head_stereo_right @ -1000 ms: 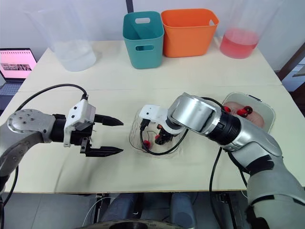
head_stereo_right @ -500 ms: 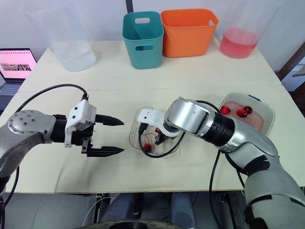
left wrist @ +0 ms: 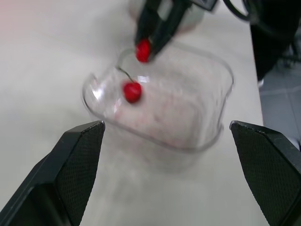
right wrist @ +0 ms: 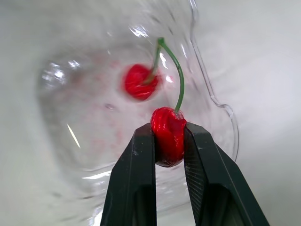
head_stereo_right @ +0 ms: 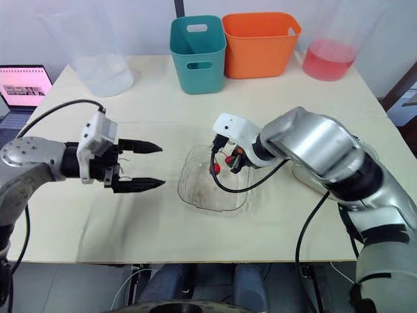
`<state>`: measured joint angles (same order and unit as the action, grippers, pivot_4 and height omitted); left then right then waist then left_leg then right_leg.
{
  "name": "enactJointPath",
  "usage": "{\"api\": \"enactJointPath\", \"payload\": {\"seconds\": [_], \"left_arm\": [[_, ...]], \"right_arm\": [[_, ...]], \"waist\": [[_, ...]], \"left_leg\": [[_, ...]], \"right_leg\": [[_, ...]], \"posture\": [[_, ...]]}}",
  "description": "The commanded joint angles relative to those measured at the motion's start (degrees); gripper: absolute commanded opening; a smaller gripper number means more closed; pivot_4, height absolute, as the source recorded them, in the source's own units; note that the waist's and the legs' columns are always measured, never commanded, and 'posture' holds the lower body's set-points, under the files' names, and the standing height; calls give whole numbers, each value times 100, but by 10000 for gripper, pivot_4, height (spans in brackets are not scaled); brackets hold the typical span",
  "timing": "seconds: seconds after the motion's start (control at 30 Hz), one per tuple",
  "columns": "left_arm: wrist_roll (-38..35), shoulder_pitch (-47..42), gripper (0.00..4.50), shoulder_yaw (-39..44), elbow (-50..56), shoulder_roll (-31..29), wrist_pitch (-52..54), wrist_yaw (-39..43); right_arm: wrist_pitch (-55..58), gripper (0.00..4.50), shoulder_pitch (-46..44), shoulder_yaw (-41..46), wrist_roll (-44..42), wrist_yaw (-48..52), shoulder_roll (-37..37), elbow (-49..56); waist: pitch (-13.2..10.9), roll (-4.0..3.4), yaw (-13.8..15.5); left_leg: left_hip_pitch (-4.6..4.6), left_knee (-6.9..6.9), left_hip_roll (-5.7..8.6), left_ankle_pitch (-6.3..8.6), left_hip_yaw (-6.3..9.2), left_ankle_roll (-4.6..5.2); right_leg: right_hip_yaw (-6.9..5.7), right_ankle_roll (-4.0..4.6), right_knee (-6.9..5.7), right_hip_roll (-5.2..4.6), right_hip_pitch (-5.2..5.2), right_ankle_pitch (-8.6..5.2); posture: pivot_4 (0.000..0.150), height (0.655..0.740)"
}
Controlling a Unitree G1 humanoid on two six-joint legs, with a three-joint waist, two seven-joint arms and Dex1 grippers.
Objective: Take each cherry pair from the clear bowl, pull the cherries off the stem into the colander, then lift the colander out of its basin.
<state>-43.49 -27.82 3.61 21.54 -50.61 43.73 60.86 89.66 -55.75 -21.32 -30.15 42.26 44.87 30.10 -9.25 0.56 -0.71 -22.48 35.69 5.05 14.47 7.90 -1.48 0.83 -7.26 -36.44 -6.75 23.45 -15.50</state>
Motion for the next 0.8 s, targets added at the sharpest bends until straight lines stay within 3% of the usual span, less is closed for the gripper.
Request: {"api": "enactJointPath", "payload": {"seconds": [0.03,0.3,0.53,0.8], "left_arm": [[-167,-468,45000,176,-397,230,8,-69],[-48,-1676,45000,-189,-1533,1208,-63,60],[339,-1998,45000,-531,-2080,1628,-335,300],[293,-2231,45000,-434,-2243,1940,-138,194]], "right_arm": [[-543,6381,324,1010,-37,-233,-129,634],[-1237,6381,876,1676,213,-1204,-1051,783],[-1320,6381,994,1808,107,-1512,-1407,937],[-1269,6381,1110,1869,-38,-1643,-1486,1110]], "waist": [[0,0,-9],[0,1,-16],[0,1,-32],[0,1,-28]], "left_leg": [[0,1,0,0,-1,0],[0,20,2,-7,-2,-12],[0,20,2,-16,-2,-27],[0,22,2,-15,-1,-27]], "right_leg": [[0,0,-1,0,0,0],[1,-1,-13,1,-3,0],[3,-1,-18,1,1,0],[3,-1,-19,0,0,0]], "posture": [[1500,7400],[1500,7400],[1500,7400],[1500,7400]]}}
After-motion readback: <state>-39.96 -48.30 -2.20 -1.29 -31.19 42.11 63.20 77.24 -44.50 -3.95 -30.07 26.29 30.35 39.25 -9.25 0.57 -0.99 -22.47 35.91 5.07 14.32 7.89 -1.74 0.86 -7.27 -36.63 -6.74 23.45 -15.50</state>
